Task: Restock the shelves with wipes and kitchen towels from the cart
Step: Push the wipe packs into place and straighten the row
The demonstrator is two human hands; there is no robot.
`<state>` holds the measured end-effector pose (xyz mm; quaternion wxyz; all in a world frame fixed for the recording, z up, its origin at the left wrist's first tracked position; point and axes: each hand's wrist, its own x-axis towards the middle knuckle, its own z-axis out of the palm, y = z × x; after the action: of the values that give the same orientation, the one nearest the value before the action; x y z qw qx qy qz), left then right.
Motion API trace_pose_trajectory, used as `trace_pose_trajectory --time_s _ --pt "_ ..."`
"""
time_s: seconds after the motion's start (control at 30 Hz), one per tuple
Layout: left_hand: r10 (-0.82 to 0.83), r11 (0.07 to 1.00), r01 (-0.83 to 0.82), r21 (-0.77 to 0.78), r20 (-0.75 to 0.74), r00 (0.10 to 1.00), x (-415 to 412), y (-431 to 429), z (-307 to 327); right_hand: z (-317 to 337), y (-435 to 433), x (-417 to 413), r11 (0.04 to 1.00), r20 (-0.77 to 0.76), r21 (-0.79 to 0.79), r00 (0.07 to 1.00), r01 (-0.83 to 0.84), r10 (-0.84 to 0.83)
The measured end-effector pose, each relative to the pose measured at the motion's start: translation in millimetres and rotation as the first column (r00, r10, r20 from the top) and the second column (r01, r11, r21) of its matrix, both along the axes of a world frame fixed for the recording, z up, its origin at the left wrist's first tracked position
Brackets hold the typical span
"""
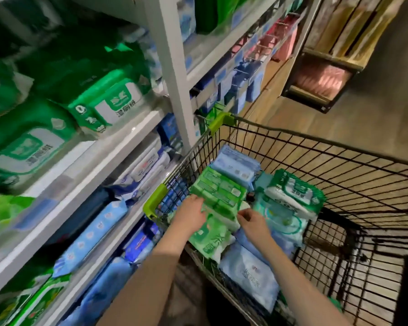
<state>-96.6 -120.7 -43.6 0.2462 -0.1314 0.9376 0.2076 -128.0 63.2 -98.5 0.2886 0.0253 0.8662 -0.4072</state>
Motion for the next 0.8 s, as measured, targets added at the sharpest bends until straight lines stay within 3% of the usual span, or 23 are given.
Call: trace_pose_trajectory --time_s 0.17,0.33,0.47,0.6,0.7,0.8 --pt "-0.073 0.982 0.114 -0.15 0.258 0.963 -24.2 -12.9 -37.2 -55.0 -3.1 -4.6 0.99 0.236 0.084 0.967 -0.117 0.094" --pt "0.034 0.989 0.041 -0.142 0.49 0.871 -40.5 -22.9 -55.8 -74.1 -16.8 9.9 0.994 0.433 0.005 0.896 -0.112 0.099" --pt "0.15 0.988 -0.118 -0.095 0.483 0.863 -46.4 -29.1 -62.6 -86.9 -30.5 25.6 0.984 0.542 -0.084 0.836 0.155 -0.085" --pt "0.224 0.973 -0.226 -0.049 0.446 0.867 -47.4 -37.2 -65.4 -89.7 -40.6 36.2 0.87 0.613 -0.171 0.741 0.463 -0.274" --pt "0.233 0.967 -0.255 -0.009 0.434 0.87 -47.4 -38.4 -62.0 -88.0 -38.1 41.5 0.801 0.628 -0.247 0.72 0.546 -0.297" --pt "0.229 0.961 -0.272 0.043 0.425 0.876 -47.3 -37.0 -60.9 -85.8 -29.9 46.8 0.755 0.632 -0.222 0.68 0.617 -0.371"
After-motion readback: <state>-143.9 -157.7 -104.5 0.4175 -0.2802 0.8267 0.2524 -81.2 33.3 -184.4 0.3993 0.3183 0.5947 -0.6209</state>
